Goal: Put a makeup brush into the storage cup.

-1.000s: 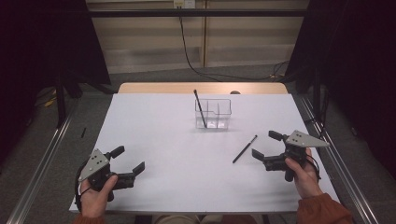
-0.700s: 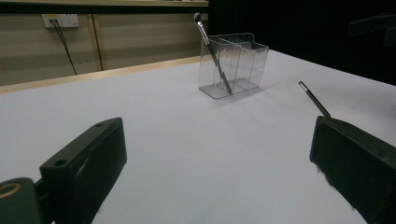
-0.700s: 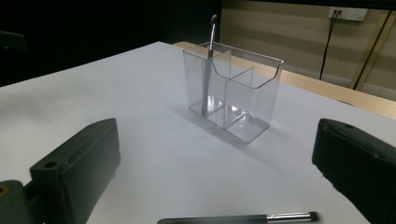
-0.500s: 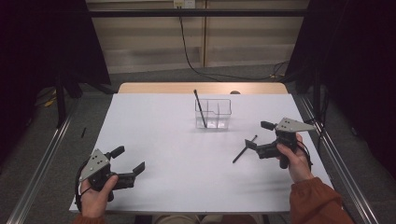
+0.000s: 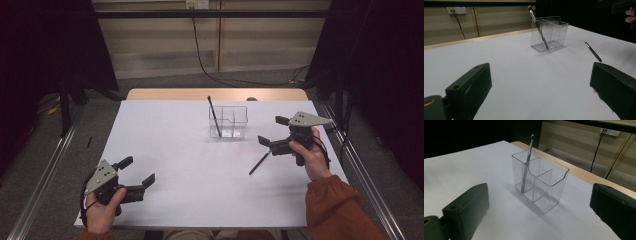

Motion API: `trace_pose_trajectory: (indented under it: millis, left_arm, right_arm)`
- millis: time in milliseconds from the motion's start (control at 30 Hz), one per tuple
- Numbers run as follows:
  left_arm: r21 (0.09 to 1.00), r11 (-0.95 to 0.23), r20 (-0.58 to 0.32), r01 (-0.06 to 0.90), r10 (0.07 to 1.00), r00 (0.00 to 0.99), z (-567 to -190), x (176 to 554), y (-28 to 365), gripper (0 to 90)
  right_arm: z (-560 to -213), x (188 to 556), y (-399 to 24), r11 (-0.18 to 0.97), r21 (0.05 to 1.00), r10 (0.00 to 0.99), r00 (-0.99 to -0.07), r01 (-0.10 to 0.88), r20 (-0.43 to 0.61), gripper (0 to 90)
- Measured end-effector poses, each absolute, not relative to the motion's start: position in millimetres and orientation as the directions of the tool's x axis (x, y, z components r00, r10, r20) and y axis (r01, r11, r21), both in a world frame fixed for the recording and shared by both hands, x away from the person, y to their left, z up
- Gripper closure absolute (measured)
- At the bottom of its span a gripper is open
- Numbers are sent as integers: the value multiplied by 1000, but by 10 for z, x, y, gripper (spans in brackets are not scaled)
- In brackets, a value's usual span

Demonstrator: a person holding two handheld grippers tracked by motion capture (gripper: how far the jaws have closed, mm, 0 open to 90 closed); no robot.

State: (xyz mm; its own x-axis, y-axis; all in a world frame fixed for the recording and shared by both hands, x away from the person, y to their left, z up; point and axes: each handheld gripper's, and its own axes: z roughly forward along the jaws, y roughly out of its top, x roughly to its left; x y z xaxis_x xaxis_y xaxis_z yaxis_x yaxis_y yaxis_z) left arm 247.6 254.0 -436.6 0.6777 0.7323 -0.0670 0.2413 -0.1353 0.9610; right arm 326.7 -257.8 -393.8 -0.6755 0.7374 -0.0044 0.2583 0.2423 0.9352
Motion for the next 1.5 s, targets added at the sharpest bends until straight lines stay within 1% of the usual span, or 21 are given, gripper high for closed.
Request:
trace_pose_trajectory:
  millis: [167,267,333,433,533,600,667,833,933,1000,1167,1233,1367,1500]
  left_arm:
    - [961,-138,-66,242,732,678,-4366,2476,2538,38]
    - [960,-136,-66,243,737,673,-4368,2479,2544,38]
    - [960,-135,-67,244,736,674,-4369,2478,2542,38]
    - [960,-135,-68,245,736,674,-4369,2477,2538,38]
    - [960,-133,-72,245,732,678,-4371,2480,2543,37]
    - [960,-133,-73,246,732,677,-4375,2484,2543,37]
    - [959,-136,-72,249,733,676,-4377,2486,2542,37]
    - [959,-137,-71,249,733,676,-4377,2489,2543,37]
    - [959,-138,-70,247,732,678,-4378,2491,2543,37]
    - [959,-138,-70,249,733,677,-4380,2493,2544,37]
    - [959,-138,-70,249,733,677,-4380,2493,2544,37]
    - [959,-136,-71,247,733,677,-4381,2493,2541,37]
    - [958,-142,-66,247,732,678,-4382,2496,2541,37]
    - [960,-139,-68,244,728,682,-4382,2498,2544,37]
  right_arm:
    - [-3955,3376,-2573,258,918,722,-691,302,24,23]
    - [-3977,3411,-2572,277,905,722,-691,324,26,43]
    - [-3991,3434,-2579,268,896,716,-696,354,61,44]
    - [-4001,3454,-2583,301,881,726,-687,365,36,69]
    - [-4004,3459,-2596,298,874,715,-697,383,62,101]
    - [-4007,3445,-2588,329,861,700,-712,388,54,102]
    - [-4028,3440,-2578,368,839,682,-730,400,49,146]
    - [-4065,3481,-2574,433,790,679,-734,433,30,76]
    - [-4056,3533,-2588,491,739,650,-758,462,42,56]
    - [-4051,3557,-2589,538,709,626,-780,455,26,36]
    - [-4049,3613,-2591,646,635,540,-842,423,12,30]
    - [-4055,3631,-2584,693,598,516,-857,402,-21,34]
    - [-4079,3682,-2597,731,557,492,-870,395,-29,45]
    - [-4115,3732,-2597,758,514,475,-880,403,-11,51]
